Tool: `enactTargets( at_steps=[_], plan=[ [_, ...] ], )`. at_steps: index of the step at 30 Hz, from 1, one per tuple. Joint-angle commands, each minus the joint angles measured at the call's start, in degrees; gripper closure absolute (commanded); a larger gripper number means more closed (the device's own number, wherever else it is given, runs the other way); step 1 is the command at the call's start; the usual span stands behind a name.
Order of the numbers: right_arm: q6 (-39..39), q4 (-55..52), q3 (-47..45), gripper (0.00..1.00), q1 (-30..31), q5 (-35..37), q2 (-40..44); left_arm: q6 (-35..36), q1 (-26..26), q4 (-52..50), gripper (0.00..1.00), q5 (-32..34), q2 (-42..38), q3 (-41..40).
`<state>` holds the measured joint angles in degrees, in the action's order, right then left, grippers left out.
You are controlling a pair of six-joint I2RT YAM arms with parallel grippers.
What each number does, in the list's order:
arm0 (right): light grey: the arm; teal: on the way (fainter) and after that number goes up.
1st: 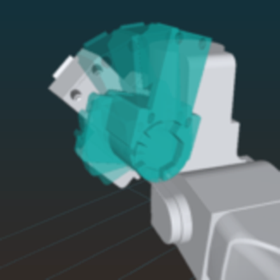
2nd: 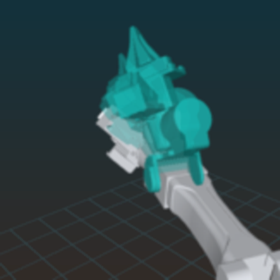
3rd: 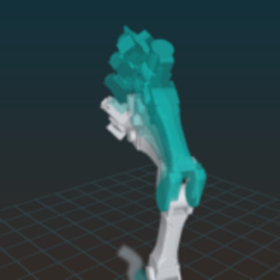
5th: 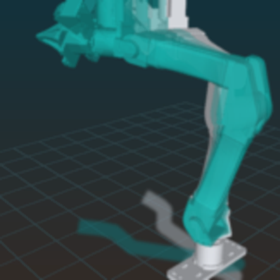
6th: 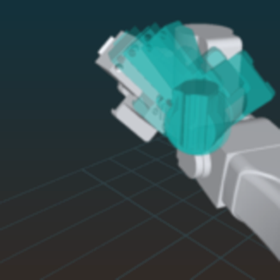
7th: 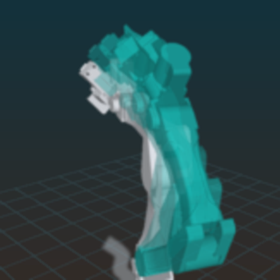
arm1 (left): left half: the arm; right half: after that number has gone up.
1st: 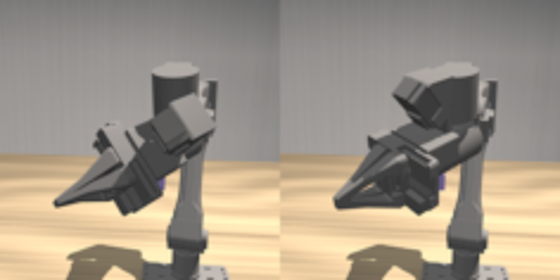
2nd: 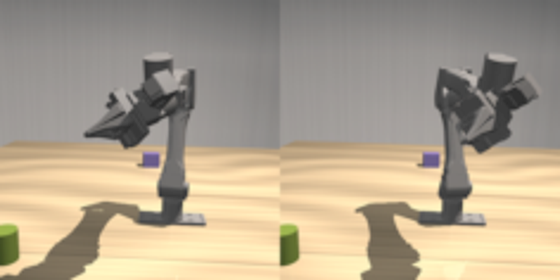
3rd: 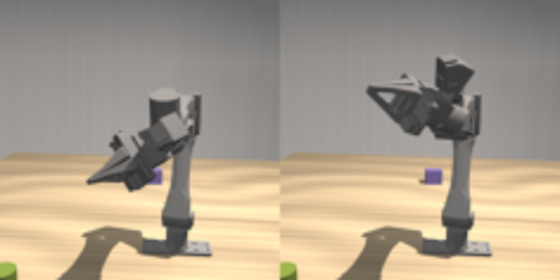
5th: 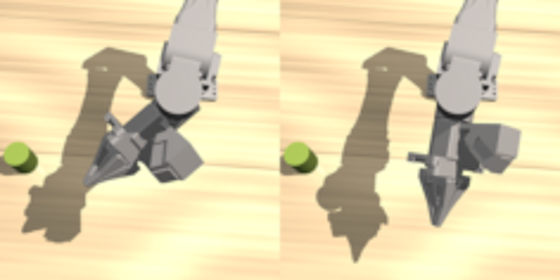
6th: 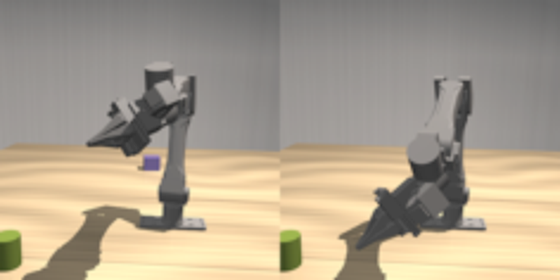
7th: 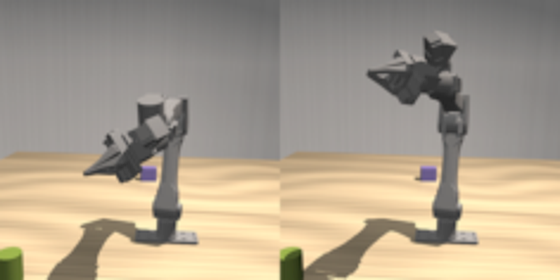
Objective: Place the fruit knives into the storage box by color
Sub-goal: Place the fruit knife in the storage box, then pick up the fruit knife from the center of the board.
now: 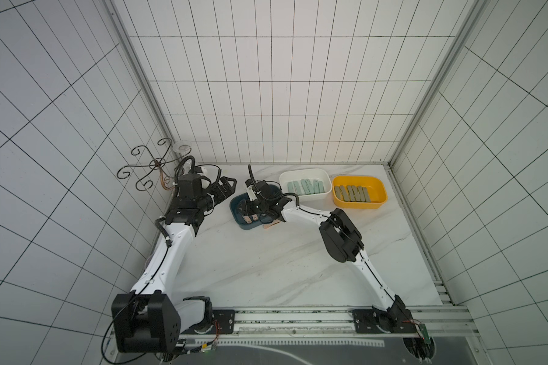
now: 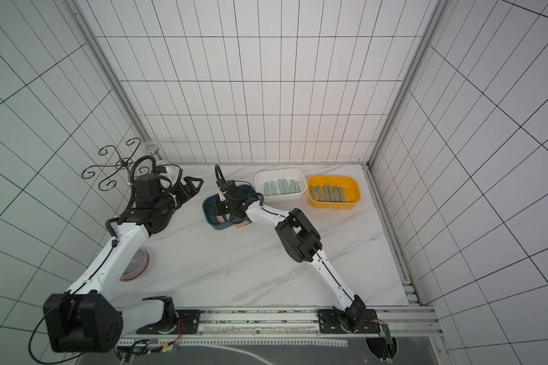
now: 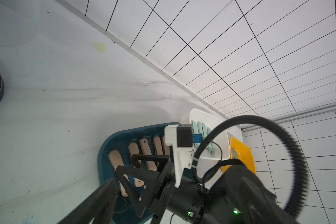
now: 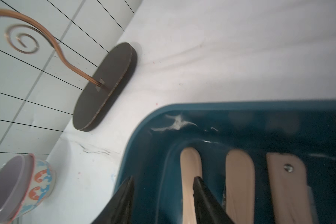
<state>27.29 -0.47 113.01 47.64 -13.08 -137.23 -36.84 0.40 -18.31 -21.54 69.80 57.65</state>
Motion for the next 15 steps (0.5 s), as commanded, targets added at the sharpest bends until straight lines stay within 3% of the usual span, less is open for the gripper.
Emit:
enactTargets(
  at_steps=[1,9,15],
  plan=[
    [-2.24,1.58,-2.51,0.46,-1.29,-1.02,8.76,0.17,-0.48,-0.89,0.03,-0.41,-1.7,1.5],
    [-6.68,4.63,-23.87,0.32,-4.72,0.33,25.06,1.33,-3.93,-3.62,0.03,1.25,-4.85,-0.52],
    [-9.99,8.05,-43.14,0.28,-7.54,1.22,37.06,1.77,-6.1,-5.23,0.03,2.05,-7.59,-3.34]
  ],
)
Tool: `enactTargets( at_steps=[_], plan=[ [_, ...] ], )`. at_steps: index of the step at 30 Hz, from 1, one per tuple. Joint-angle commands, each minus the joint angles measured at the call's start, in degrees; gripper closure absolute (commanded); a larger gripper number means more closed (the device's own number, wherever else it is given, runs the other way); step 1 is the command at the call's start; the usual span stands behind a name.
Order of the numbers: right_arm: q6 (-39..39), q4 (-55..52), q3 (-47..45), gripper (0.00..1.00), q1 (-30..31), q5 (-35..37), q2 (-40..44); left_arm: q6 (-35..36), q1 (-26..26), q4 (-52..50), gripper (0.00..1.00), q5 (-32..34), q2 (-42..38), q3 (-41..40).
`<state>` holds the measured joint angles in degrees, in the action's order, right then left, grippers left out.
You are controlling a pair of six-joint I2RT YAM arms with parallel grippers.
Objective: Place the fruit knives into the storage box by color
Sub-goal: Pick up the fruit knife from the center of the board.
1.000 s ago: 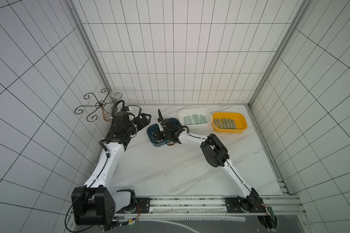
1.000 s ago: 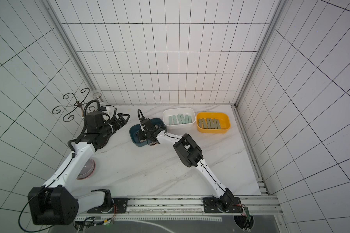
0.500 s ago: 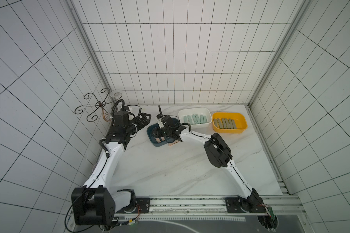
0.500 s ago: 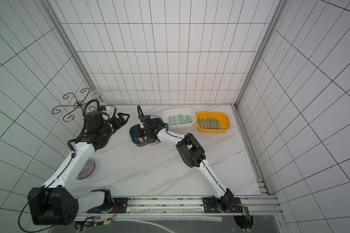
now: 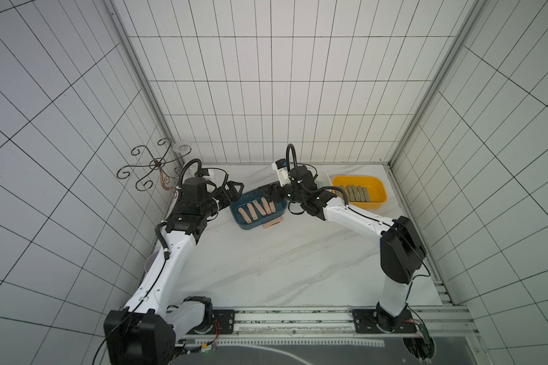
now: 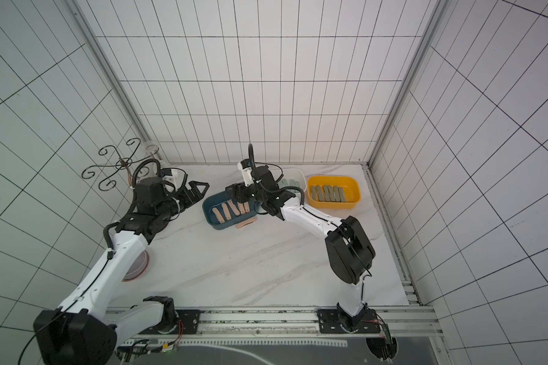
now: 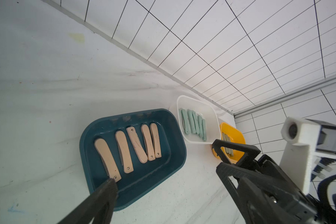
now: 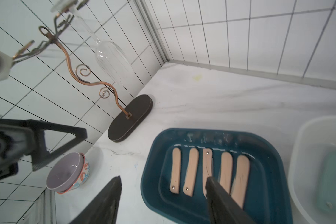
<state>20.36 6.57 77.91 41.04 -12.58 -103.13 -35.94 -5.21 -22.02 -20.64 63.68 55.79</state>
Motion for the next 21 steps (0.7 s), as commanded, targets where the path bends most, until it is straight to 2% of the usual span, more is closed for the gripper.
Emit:
enactTargets(
  at_steps=[1,6,10,21],
  plan=[
    [-3.57,1.48,-10.37,0.28,-1.35,0.51,4.14,1.13,-0.66,-1.77,0.03,1.17,-1.84,-1.79],
    [-5.54,3.85,-21.53,0.25,-2.75,1.2,8.24,1.75,-1.38,-3.37,0.03,1.32,-3.67,-3.6],
    [-6.94,5.51,-25.75,0.25,-3.31,0.98,8.52,1.93,-1.58,-4.16,0.03,1.23,-4.68,-4.94],
    [-9.0,8.38,-24.93,0.25,-3.77,-2.45,1.36,2.62,-1.72,-5.21,0.03,1.05,-5.79,-5.6]
  ],
)
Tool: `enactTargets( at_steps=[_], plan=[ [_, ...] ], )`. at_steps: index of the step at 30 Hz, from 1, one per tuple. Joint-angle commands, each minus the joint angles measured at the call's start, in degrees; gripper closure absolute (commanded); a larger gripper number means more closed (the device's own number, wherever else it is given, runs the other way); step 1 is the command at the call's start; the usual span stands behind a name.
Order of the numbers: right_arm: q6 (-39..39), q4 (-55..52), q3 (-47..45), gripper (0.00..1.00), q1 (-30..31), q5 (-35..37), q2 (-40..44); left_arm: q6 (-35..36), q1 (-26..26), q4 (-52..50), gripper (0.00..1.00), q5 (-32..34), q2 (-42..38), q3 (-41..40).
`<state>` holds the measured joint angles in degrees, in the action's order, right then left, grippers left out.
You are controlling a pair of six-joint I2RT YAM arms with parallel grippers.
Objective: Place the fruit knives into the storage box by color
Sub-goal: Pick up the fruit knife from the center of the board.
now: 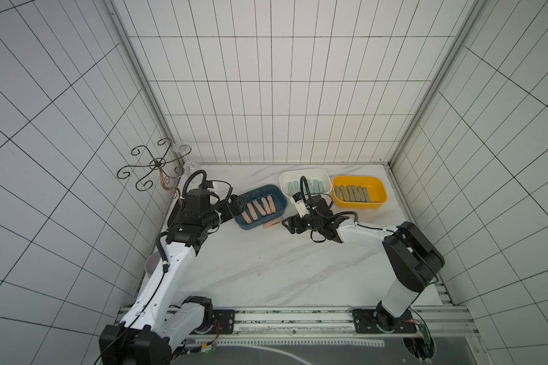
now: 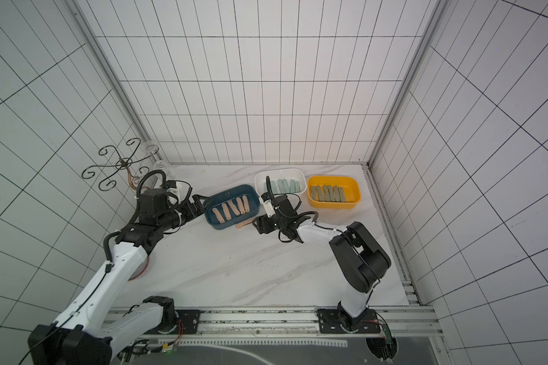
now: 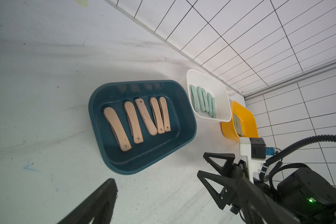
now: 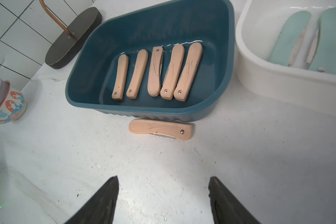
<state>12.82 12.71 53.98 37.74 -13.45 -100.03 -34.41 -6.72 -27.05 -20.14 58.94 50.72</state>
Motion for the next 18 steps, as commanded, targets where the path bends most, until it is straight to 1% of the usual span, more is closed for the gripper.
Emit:
enactTargets(
  at_steps=[1,18],
  plan=[
    [-1.48,2.26,-0.66,0.25,-0.49,-1.58,-2.17,1.18,-0.21,-0.28,0.03,0.56,-1.04,-0.53],
    [-3.72,2.31,6.93,0.25,-0.59,-1.22,-10.45,1.1,-0.22,-0.72,0.03,1.16,-1.94,-0.95]
  ],
)
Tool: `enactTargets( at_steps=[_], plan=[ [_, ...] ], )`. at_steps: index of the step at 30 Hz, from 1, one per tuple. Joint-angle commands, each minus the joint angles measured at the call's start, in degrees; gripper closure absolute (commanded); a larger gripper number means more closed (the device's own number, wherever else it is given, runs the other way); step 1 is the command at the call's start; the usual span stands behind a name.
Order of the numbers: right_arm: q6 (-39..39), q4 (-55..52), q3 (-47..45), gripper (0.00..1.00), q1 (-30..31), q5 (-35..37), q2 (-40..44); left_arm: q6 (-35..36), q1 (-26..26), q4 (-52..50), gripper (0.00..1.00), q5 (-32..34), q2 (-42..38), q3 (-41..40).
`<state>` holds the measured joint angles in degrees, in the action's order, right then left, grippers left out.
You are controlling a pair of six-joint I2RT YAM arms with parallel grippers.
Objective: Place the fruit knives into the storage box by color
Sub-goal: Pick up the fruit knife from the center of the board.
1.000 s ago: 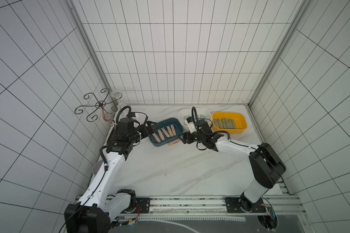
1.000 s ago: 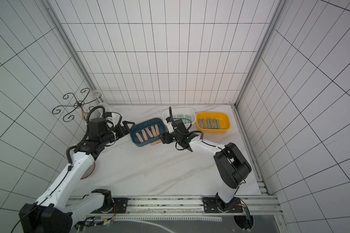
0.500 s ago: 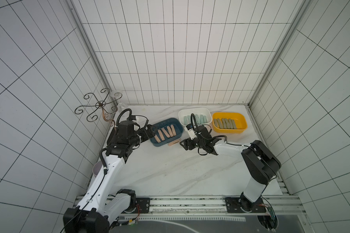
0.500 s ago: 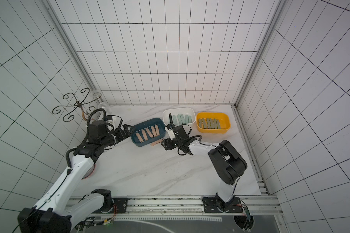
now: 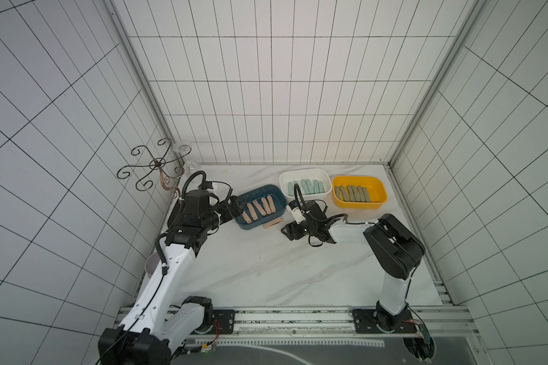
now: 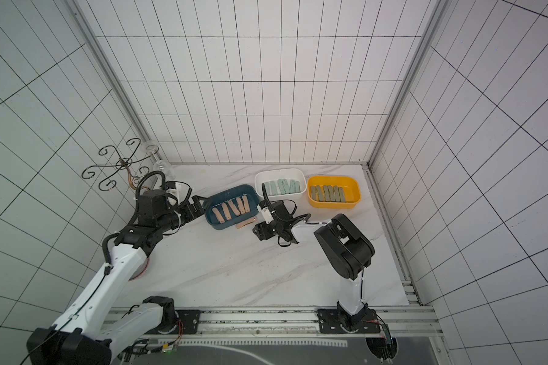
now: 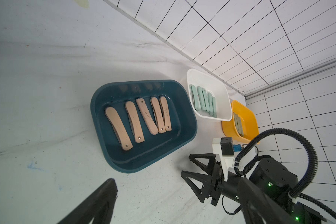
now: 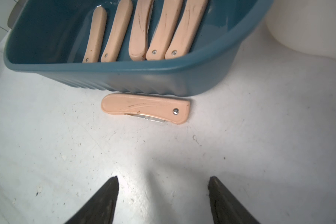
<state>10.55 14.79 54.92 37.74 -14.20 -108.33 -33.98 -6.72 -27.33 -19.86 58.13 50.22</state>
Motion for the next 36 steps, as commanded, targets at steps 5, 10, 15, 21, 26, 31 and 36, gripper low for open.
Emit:
enactTargets(
  at_steps=[5,10,15,21,26,31,36],
  plan=[
    [-2.67,0.18,8.66,0.25,-0.64,-0.41,-5.0,0.58,-0.21,-0.29,0.03,0.98,-1.11,-0.21],
    [-3.6,0.2,11.06,0.26,-0.6,0.79,-7.26,0.31,-0.21,-0.27,0.03,0.88,-0.78,0.12],
    [-4.69,0.53,12.48,0.26,-0.51,1.44,-8.94,0.31,-0.16,-0.18,0.03,0.99,-0.81,0.24],
    [-5.71,1.48,12.94,0.27,0.05,-2.48,-10.14,0.21,-0.22,-0.18,0.03,0.88,-0.93,0.23],
    [-6.14,0.43,12.76,0.32,1.75,-4.17,-9.66,-0.04,-0.19,0.0,0.03,0.81,-0.89,0.06],
    [-6.5,-1.23,12.28,0.35,4.13,-3.65,-8.53,-0.38,-0.18,0.19,0.03,0.7,-1.19,-0.03],
    [-5.98,-2.04,10.49,0.36,6.72,-3.97,-6.49,-0.48,-0.22,0.26,0.03,0.63,-1.59,-0.11]
  ],
)
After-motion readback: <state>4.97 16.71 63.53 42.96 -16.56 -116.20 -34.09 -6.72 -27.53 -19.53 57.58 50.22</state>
